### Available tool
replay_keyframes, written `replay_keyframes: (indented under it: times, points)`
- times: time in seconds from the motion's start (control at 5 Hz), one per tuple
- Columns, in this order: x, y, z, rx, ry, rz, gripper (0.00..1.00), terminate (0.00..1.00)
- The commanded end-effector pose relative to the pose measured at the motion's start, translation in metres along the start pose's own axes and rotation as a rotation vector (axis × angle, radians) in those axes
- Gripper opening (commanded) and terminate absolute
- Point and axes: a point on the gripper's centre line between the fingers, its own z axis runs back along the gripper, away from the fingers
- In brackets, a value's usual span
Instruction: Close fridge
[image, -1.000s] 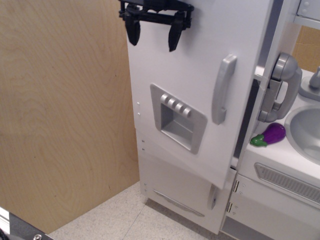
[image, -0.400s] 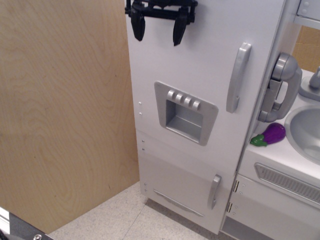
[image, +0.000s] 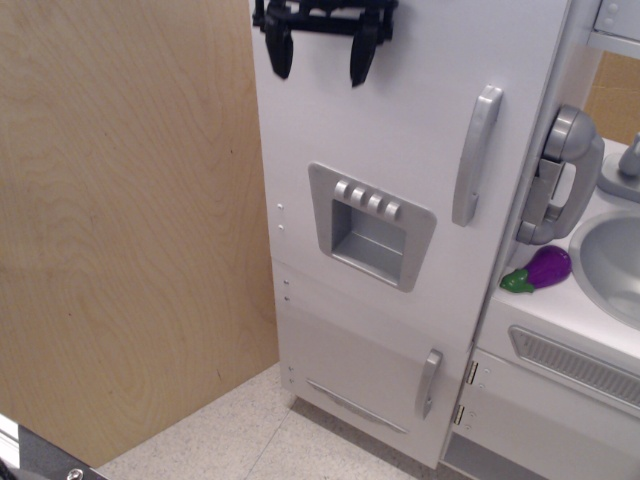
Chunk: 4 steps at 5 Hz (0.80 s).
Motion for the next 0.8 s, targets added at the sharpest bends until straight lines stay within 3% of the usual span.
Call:
replay_keyframes:
  times: [0.0, 0.2, 0.6]
  points:
    - [0.016, -0.002, 0.016, -0.010, -0.066, 0.026, 1.00, 0.00]
    - [0.013, -0.001, 0.020, -0.011, -0.065, 0.019, 1.00, 0.00]
    - [-0.034, 0.022, 0.024, 0.013, -0.048, -0.100, 1.00, 0.00]
